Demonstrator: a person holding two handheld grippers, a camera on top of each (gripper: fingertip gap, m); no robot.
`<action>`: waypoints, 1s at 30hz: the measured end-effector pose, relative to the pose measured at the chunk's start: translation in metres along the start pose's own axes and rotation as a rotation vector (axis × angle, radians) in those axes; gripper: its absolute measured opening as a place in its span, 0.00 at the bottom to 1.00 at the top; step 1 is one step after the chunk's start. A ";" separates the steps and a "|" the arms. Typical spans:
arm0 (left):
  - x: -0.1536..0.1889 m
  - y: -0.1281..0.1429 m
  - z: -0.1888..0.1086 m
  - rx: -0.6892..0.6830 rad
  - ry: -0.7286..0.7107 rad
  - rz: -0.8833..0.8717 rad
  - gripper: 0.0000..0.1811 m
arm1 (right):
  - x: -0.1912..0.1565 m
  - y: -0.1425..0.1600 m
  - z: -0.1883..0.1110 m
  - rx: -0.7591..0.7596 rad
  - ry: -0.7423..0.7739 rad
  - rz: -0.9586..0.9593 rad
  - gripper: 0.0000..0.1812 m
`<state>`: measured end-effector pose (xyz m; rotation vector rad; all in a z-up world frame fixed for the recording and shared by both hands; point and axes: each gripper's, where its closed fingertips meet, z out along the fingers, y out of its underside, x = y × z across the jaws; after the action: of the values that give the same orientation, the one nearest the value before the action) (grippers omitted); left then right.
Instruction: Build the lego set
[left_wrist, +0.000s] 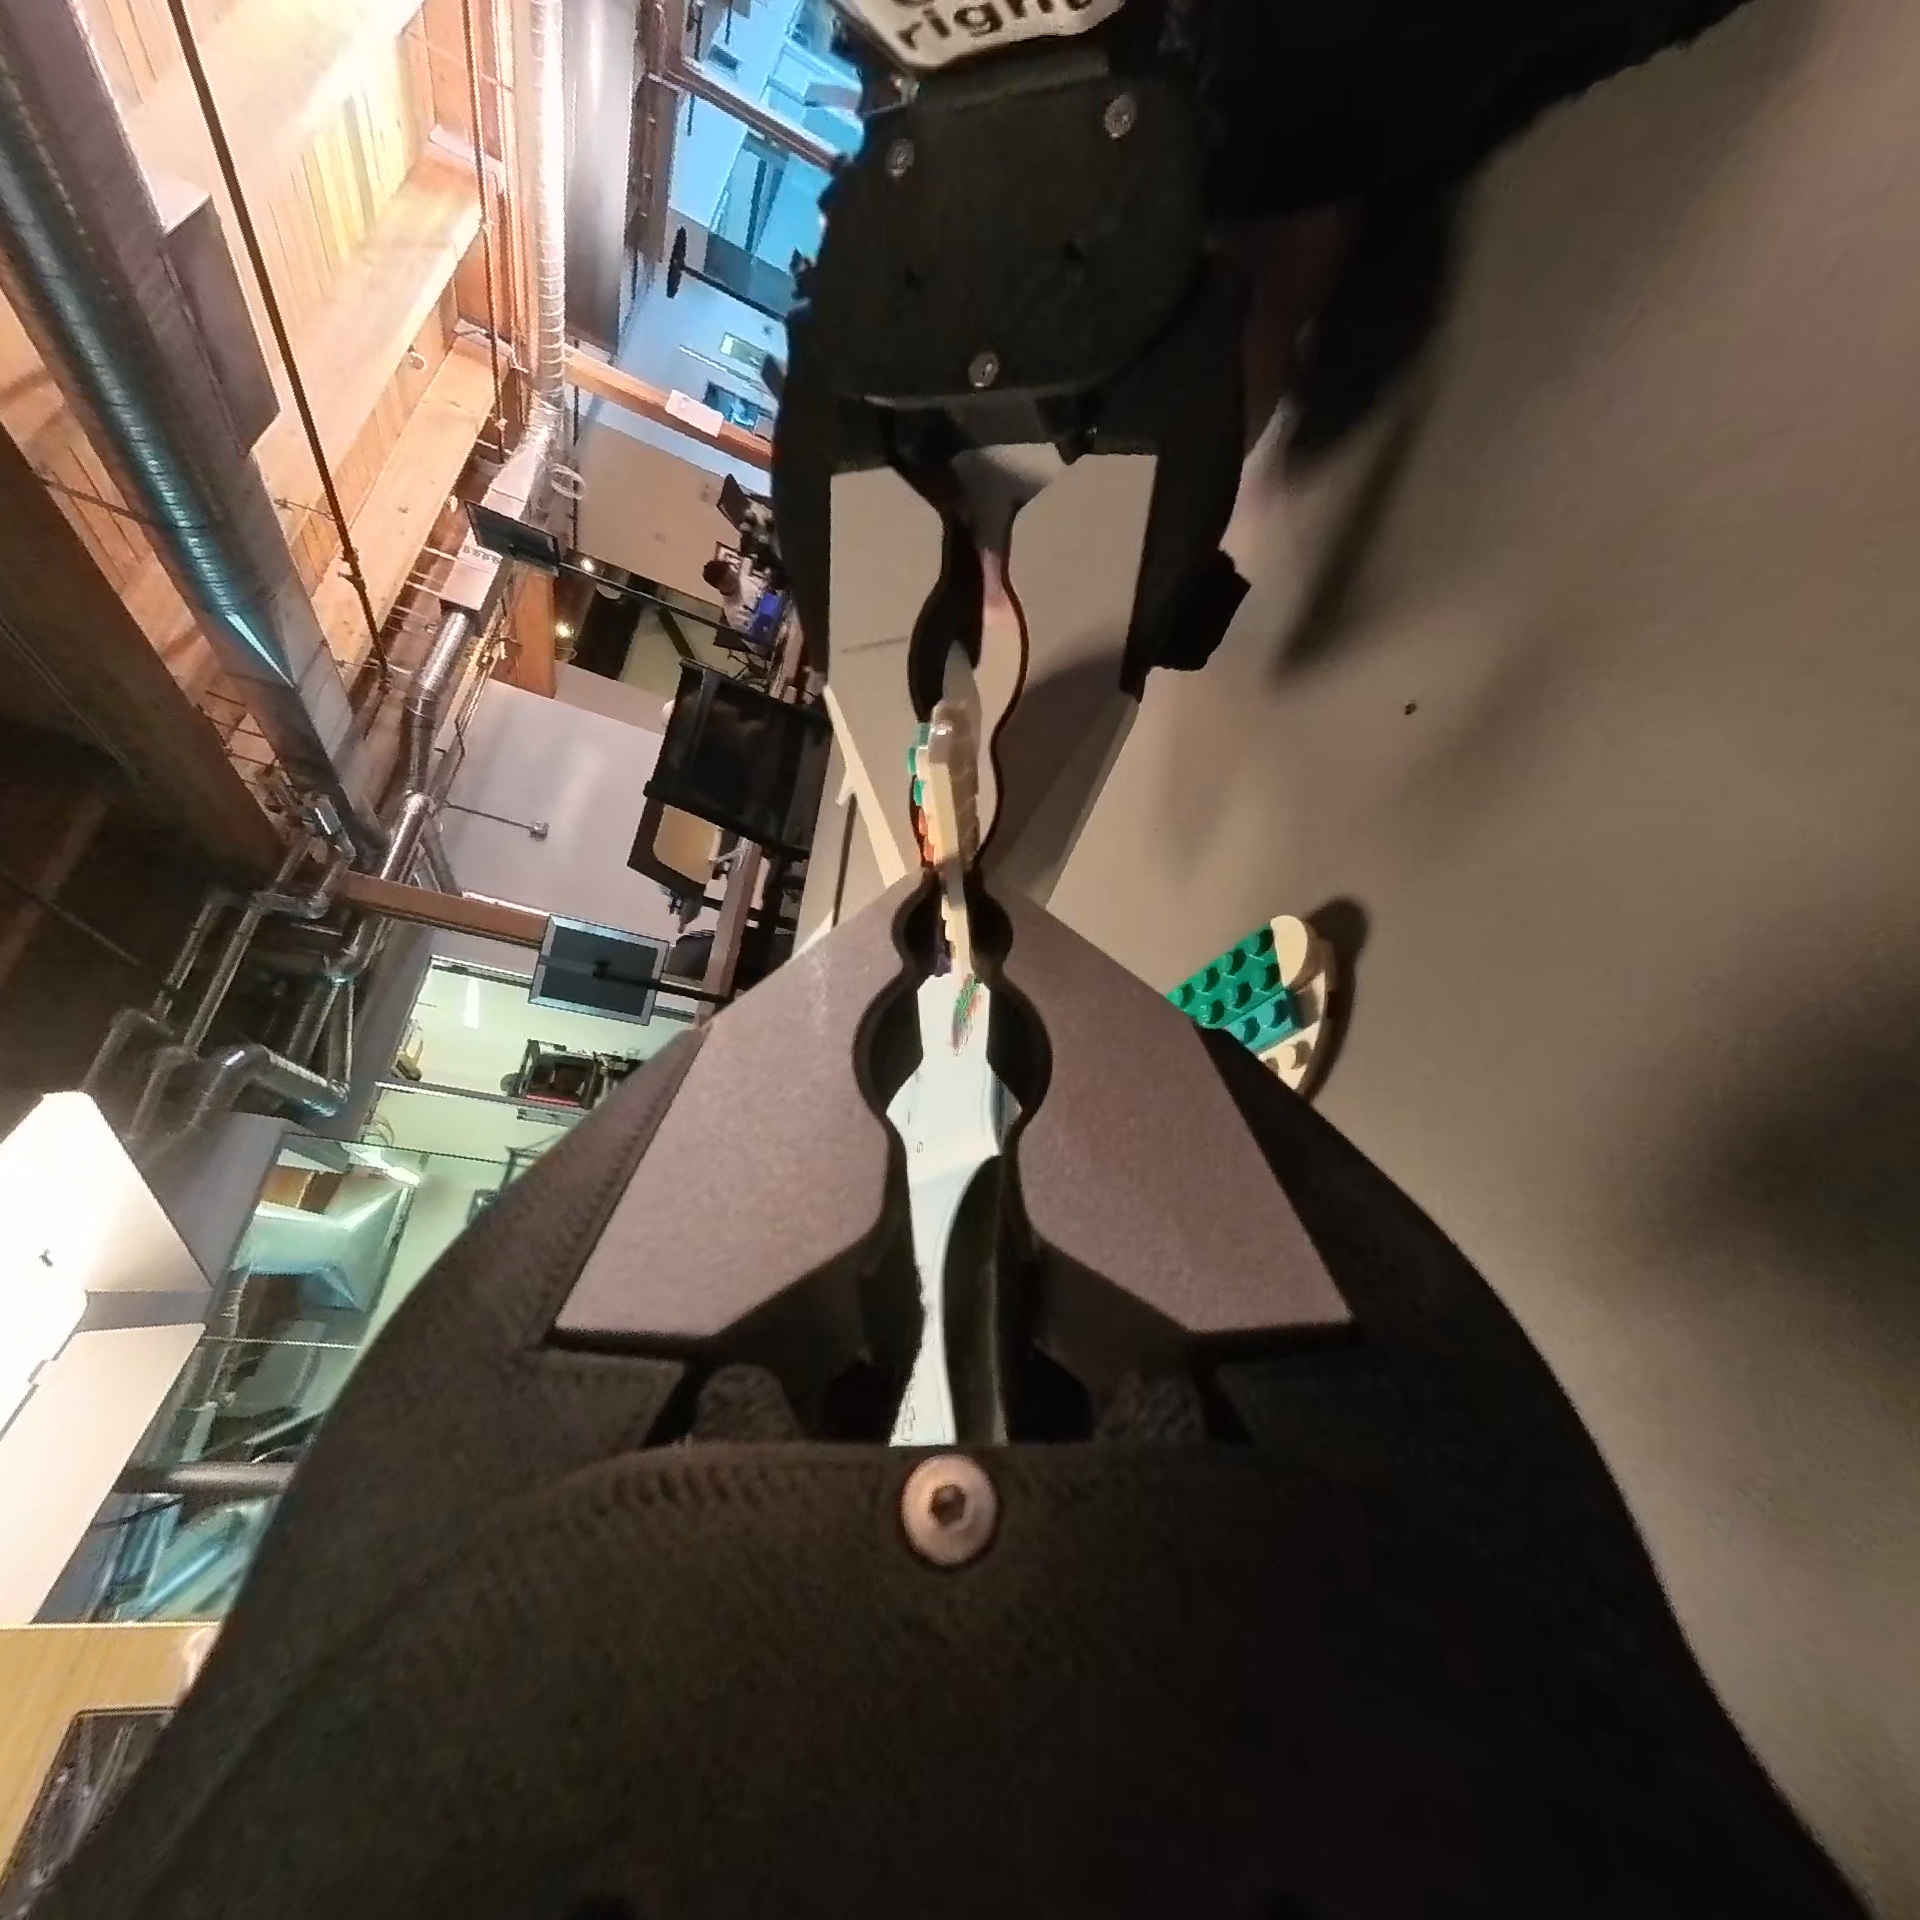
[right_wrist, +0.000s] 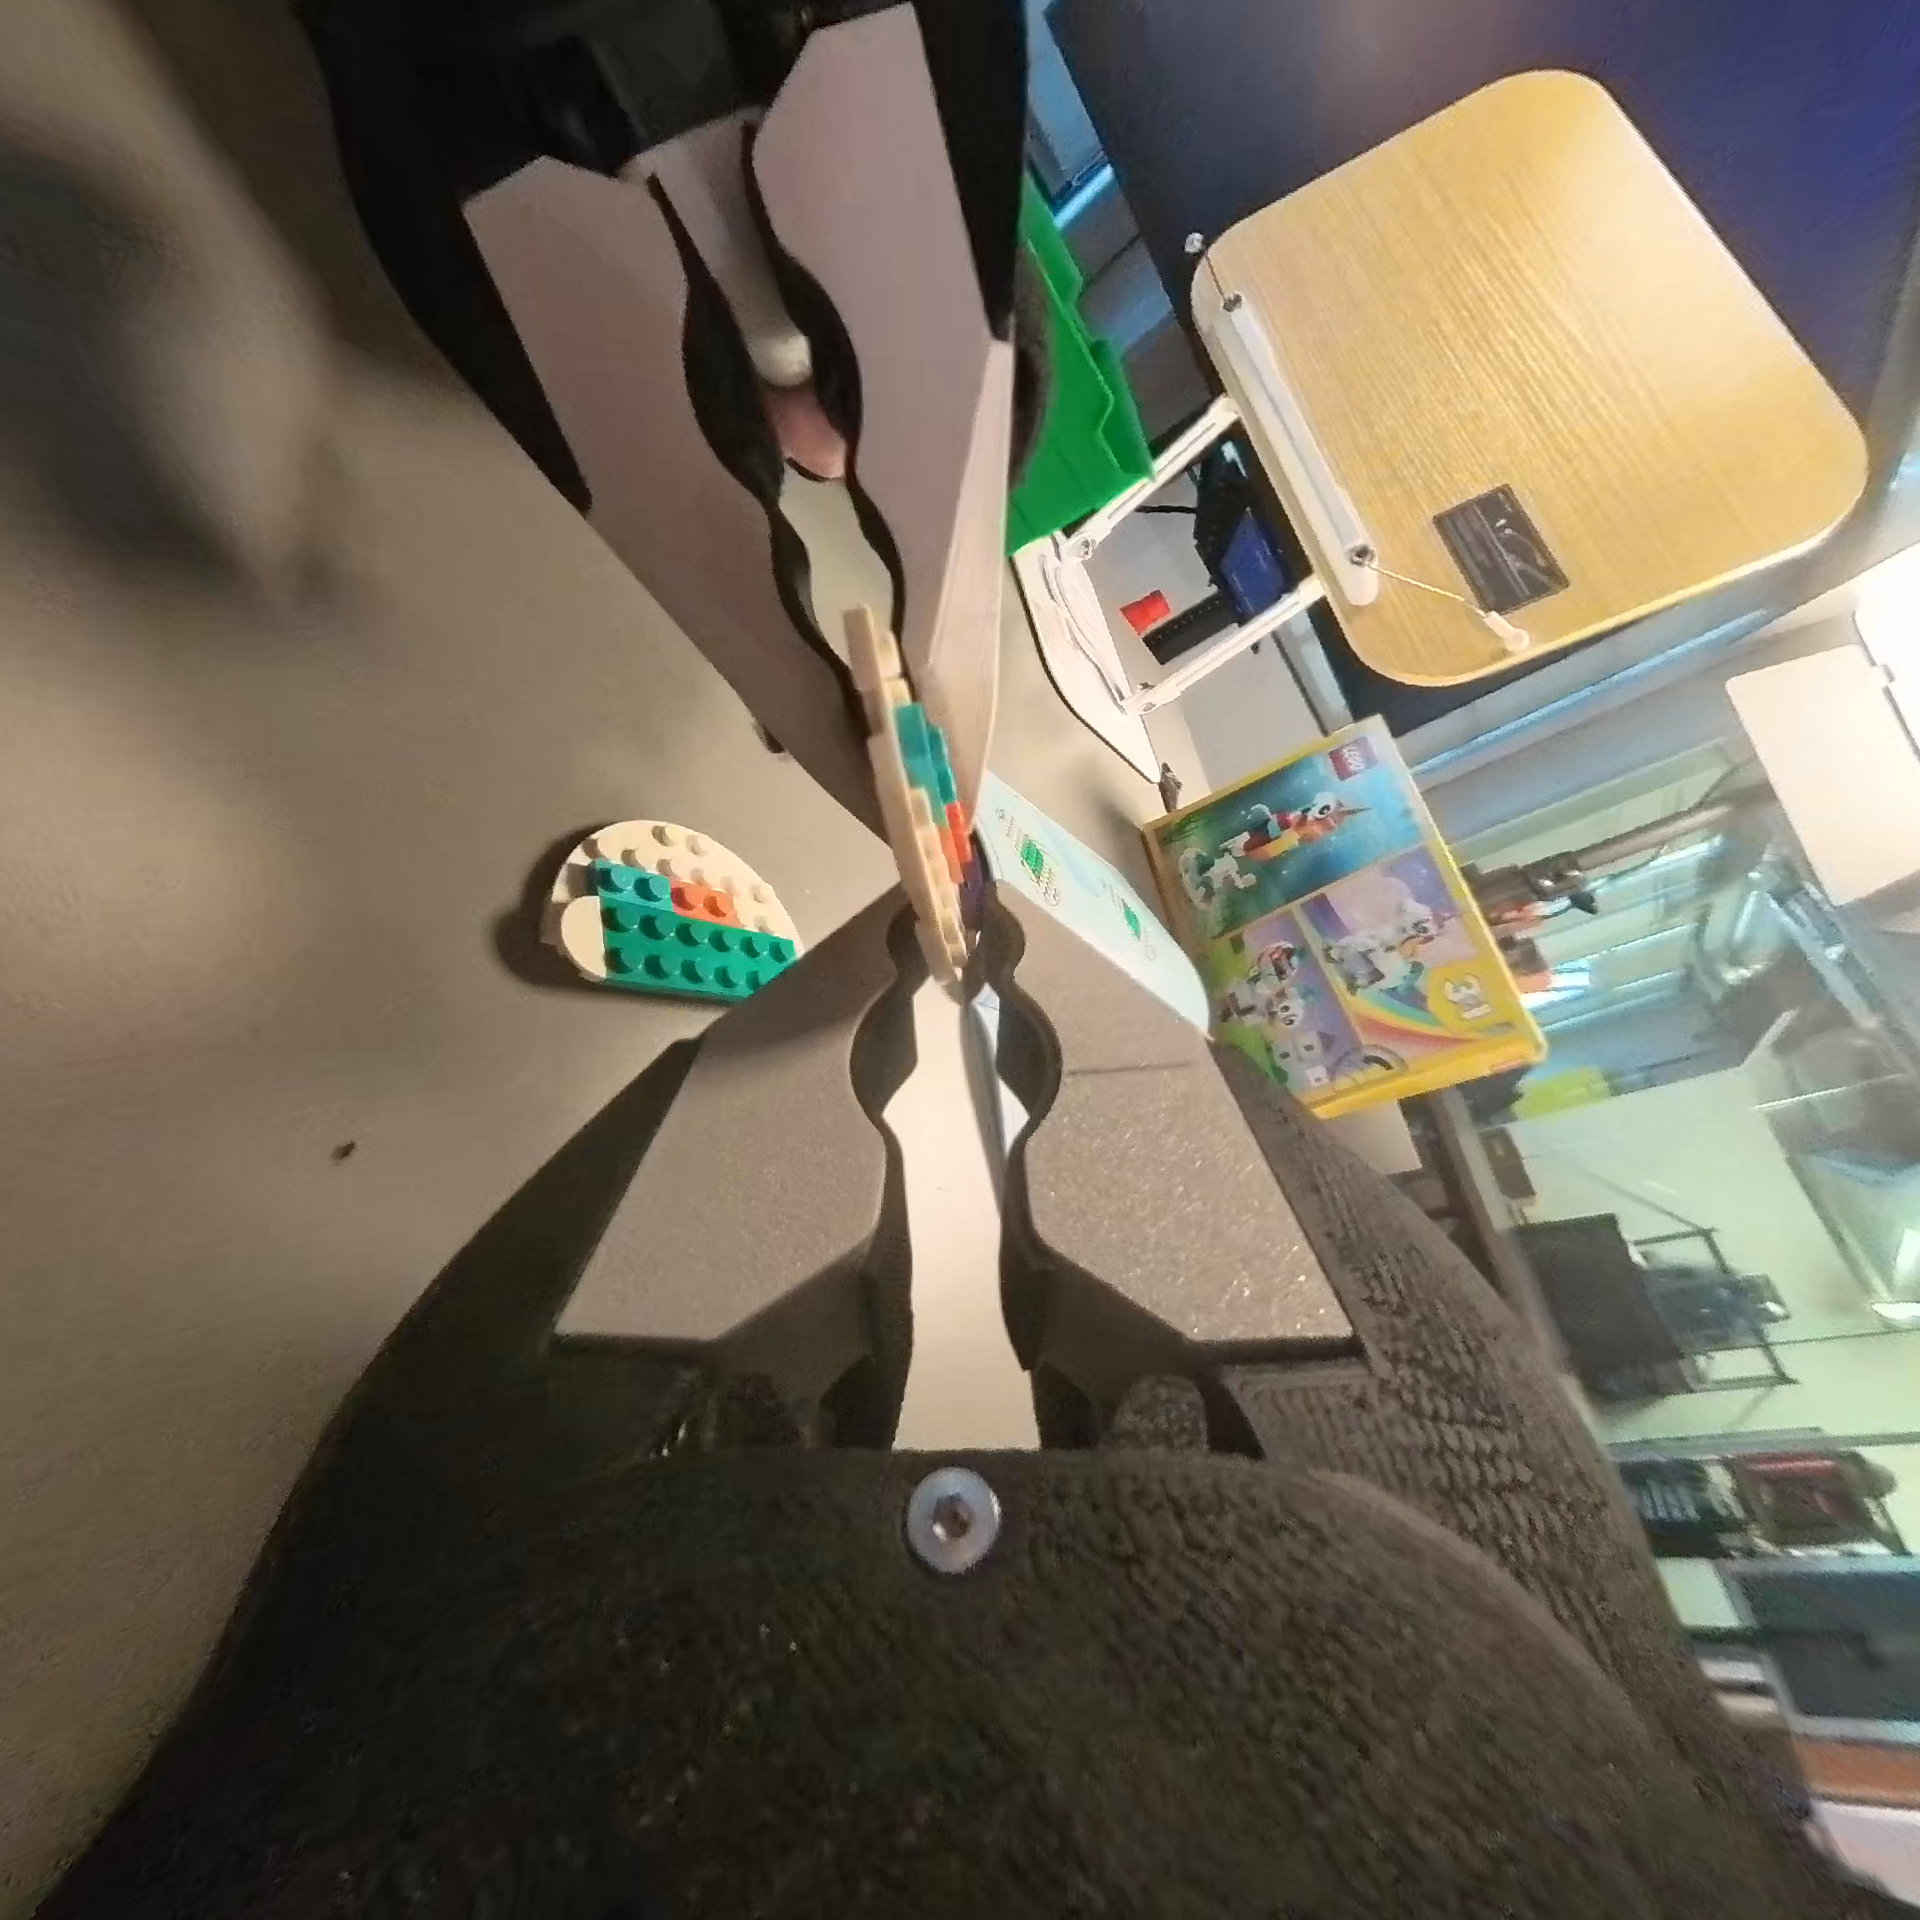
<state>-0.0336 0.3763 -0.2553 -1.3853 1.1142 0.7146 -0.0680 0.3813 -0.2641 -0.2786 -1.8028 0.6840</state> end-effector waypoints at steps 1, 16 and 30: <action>0.000 0.000 0.000 0.000 0.000 0.007 0.02 | 0.000 0.000 0.000 -0.005 0.005 -0.024 0.04; 0.006 -0.002 -0.001 0.017 0.021 0.035 0.02 | -0.007 -0.002 0.001 -0.022 -0.031 -0.020 0.04; 0.013 0.003 -0.004 0.049 0.108 -0.060 0.02 | -0.010 0.011 -0.003 -0.049 -0.022 -0.196 0.03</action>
<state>-0.0327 0.3706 -0.2675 -1.4232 1.1612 0.5713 -0.0635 0.3856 -0.2779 -0.1248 -1.8405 0.5072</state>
